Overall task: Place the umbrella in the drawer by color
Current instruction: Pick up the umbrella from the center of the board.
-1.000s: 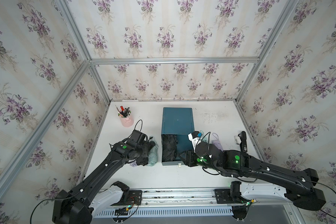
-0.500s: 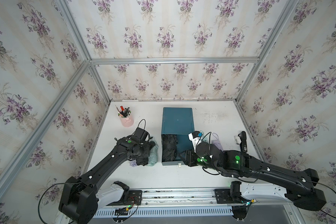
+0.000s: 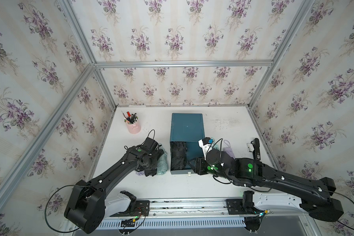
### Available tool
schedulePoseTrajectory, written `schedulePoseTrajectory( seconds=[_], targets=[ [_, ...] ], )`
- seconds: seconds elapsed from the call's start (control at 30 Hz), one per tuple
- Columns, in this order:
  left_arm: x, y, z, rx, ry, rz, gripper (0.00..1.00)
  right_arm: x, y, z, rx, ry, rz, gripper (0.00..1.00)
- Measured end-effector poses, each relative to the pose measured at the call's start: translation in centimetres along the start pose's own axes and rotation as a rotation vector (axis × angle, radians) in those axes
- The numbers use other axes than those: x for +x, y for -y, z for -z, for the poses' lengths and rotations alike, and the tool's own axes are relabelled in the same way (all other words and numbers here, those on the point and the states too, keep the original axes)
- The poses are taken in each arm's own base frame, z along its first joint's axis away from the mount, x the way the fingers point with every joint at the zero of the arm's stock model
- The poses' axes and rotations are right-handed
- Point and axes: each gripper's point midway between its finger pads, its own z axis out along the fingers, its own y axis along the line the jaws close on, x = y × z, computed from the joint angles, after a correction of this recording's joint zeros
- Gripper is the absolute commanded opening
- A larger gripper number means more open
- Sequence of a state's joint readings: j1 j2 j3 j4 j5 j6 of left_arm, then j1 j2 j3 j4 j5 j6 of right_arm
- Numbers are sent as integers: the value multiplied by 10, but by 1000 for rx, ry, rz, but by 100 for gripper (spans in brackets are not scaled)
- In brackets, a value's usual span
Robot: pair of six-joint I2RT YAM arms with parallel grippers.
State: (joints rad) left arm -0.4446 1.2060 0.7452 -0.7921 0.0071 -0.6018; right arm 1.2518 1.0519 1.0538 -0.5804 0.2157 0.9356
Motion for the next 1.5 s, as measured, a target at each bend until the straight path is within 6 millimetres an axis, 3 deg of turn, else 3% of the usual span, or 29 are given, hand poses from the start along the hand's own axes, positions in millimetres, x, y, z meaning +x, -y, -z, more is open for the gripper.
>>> schedulePoseTrajectory(
  seconds=[0.17,0.3,0.37,0.43,0.5,0.53,0.7,0.97,1.07,1.2,1.5],
  targets=[
    [0,2,11,43,46,23,30,1,2,1,1,-1,0,46],
    [-3,5,19,75,77,40,13,1,2,1,-2,2,-1,44],
    [-3,5,22,84,83,45,9,2,3,1,0,0,-1,43],
    [-4,6,24,91,91,50,15,3,4,0,0,-2,0,43],
    [-4,7,24,96,92,53,36,3,3,2,-4,-2,1,43],
    [-4,7,25,96,90,54,40,3,3,2,-7,0,-1,43],
    [-2,5,25,92,87,66,48,4,5,4,-10,3,-4,44],
    [26,-3,5,71,5,71,51,5,7,2,-7,0,-6,44],
    [30,-2,0,78,-10,76,45,6,7,0,-5,-2,-5,44],
    [32,-1,-2,88,-7,89,27,7,6,-2,-7,-7,-5,44],
    [21,5,17,138,55,101,0,5,1,0,-29,-2,-8,44]
  ],
)
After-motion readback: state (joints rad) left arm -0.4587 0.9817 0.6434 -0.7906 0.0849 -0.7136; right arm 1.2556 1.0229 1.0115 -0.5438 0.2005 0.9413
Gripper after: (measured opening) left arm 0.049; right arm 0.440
